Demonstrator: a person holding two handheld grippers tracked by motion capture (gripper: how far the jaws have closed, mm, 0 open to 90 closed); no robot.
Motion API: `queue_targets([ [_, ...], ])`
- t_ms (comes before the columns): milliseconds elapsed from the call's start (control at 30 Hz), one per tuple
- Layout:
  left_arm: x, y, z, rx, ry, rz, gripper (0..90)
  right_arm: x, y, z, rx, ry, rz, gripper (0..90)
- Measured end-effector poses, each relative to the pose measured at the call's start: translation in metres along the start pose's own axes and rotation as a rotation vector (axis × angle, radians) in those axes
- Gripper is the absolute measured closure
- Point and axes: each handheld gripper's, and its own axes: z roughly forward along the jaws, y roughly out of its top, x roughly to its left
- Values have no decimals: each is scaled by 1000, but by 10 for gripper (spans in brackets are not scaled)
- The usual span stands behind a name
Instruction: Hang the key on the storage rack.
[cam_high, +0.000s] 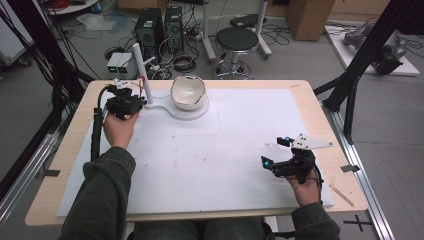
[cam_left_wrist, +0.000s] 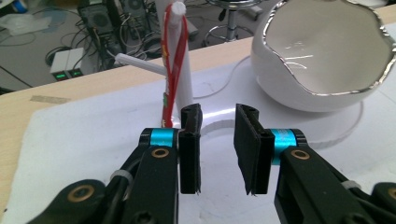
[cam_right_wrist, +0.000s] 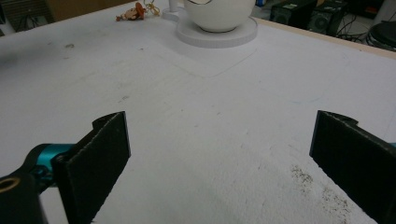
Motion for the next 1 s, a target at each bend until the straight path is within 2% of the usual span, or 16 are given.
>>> queue_targets([
  [267, -1, -10, -11, -16, -55, 3, 677, 0, 0, -1, -3, -4, 4, 40],
  [500, -1, -17, -22, -29, -86, -1, 654, -1, 0, 0, 0, -9, 0, 40],
  [633, -5, -16, -28, -30, -102, 20, 633, -2, 0, -1, -2, -13, 0, 40],
  [733, -7, -15, -32, -49, -116, 26, 613, -2, 0, -1, -2, -15, 5, 40],
  [867, -10, -15, -37, -43, -144, 39, 569, -2, 0, -1, 2, -16, 12, 40],
  [1000, -13, -16, -41, -58, -166, 46, 545, -2, -1, 0, 4, -17, 11, 40],
])
